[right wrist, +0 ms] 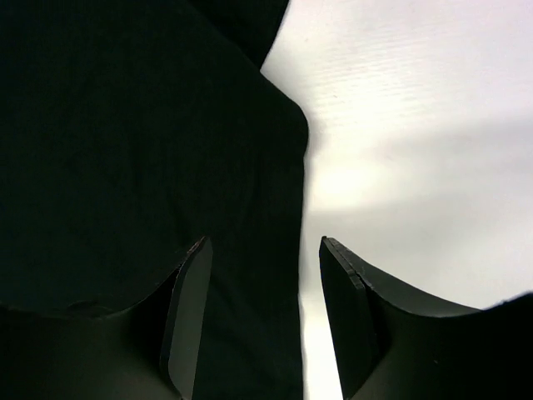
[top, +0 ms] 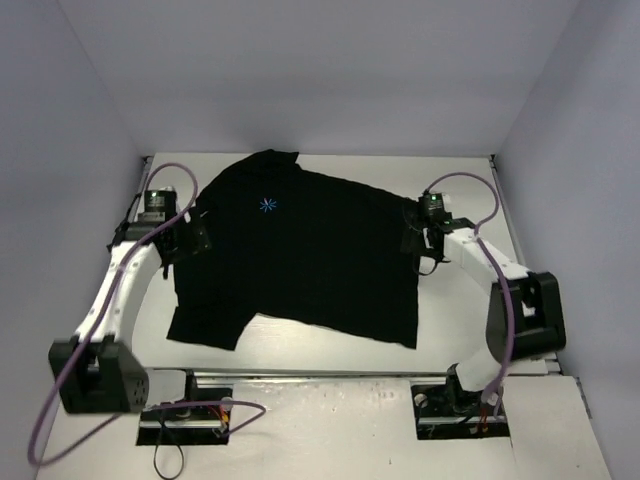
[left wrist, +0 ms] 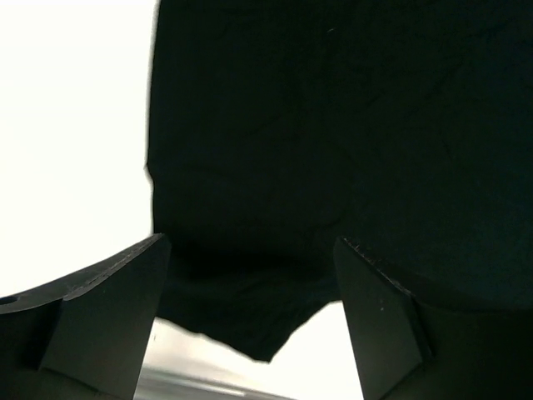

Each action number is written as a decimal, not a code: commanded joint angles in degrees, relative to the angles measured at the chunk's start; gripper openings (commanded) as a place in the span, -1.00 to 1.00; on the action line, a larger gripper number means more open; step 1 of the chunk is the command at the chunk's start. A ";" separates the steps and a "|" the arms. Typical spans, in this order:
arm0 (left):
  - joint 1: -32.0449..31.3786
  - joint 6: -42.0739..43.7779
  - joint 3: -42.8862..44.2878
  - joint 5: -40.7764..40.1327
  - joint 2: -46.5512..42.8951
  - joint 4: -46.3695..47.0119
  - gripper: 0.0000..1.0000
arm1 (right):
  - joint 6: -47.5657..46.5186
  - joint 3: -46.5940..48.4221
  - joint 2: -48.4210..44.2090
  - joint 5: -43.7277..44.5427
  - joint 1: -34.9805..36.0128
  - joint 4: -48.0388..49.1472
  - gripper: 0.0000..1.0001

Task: Fold and stack the t-shirts
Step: Flatten out the tshirt

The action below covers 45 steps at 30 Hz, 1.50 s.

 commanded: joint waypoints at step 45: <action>-29.30 -17.77 -3.11 -1.80 12.41 12.70 0.52 | 0.66 3.19 -2.94 -3.55 -10.56 5.87 0.21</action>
